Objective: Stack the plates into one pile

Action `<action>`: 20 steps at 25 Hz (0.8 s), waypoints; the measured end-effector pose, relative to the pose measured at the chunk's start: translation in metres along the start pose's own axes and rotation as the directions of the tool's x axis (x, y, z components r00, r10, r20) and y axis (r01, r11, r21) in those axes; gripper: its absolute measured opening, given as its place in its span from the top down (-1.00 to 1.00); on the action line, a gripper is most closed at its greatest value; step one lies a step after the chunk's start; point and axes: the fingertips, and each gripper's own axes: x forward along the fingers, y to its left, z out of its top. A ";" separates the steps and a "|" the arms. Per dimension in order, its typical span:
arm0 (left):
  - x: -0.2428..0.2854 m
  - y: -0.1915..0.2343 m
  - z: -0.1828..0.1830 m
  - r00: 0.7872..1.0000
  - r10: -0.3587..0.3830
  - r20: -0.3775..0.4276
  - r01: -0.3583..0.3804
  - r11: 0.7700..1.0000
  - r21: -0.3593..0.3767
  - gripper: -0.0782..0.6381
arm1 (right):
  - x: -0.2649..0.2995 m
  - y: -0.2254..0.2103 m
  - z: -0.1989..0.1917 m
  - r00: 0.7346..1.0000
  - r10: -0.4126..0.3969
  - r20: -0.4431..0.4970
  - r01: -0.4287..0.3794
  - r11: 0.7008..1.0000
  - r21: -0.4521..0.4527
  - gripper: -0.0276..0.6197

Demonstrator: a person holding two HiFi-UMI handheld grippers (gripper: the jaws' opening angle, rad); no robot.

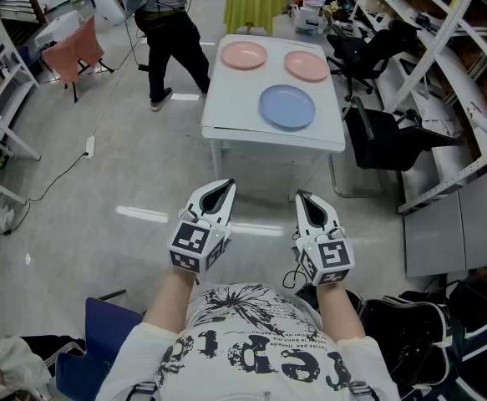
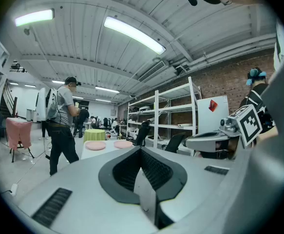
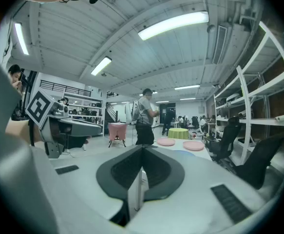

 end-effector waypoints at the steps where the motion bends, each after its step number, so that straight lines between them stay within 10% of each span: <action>1: 0.000 0.002 -0.002 1.000 -0.005 0.000 0.005 1.000 0.003 0.77 | 0.001 0.001 -0.001 1.000 -0.003 -0.002 0.003 1.000 -0.003 0.91; 20: -0.002 0.058 -0.025 0.998 -0.041 -0.049 0.039 0.999 -0.037 0.77 | 0.045 0.025 -0.016 0.997 -0.068 -0.047 0.072 0.994 0.088 0.91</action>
